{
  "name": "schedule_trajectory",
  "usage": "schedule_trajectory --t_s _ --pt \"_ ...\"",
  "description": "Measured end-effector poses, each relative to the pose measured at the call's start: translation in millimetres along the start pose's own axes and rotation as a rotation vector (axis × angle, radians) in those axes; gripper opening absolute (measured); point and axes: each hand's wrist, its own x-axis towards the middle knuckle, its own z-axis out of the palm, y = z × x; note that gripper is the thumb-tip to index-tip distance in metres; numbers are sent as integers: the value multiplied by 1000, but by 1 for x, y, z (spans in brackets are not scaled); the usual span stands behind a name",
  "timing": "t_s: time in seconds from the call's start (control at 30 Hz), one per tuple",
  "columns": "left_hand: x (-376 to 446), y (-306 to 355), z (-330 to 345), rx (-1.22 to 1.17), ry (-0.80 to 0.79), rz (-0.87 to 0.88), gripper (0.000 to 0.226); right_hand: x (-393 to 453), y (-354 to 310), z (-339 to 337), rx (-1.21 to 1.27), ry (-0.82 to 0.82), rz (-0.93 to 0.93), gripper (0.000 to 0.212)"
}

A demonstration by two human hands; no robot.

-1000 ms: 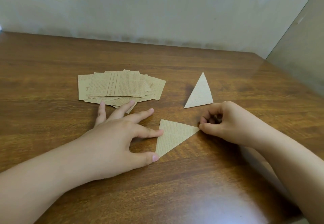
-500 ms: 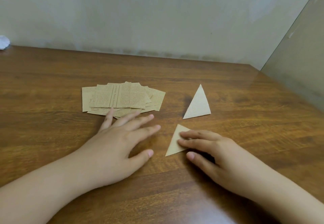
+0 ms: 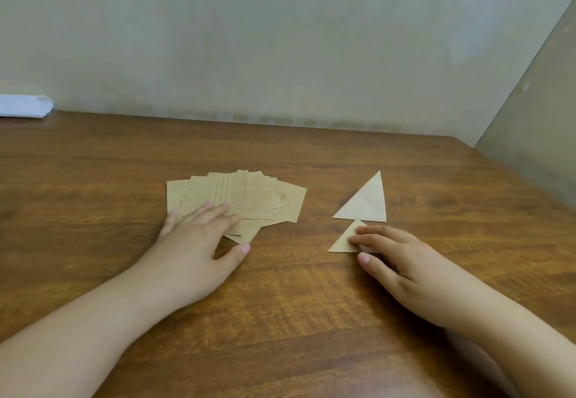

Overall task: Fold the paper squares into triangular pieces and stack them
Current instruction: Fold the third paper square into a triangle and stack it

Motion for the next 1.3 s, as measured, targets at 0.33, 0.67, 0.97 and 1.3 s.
schedule_trajectory --t_s 0.33,0.67,0.97,1.3 --pt "-7 5 -2 -10 164 183 48 83 -76 7 -20 -6 -210 51" --pt "-5 2 -4 -25 263 68 44 91 -98 1 -339 -149 -393 40" --pt "-7 3 -10 7 289 153 33 82 -87 20 -432 155 -401 32" --pt "-8 5 -19 -559 408 -46 9 51 -71 6 557 302 39 15"
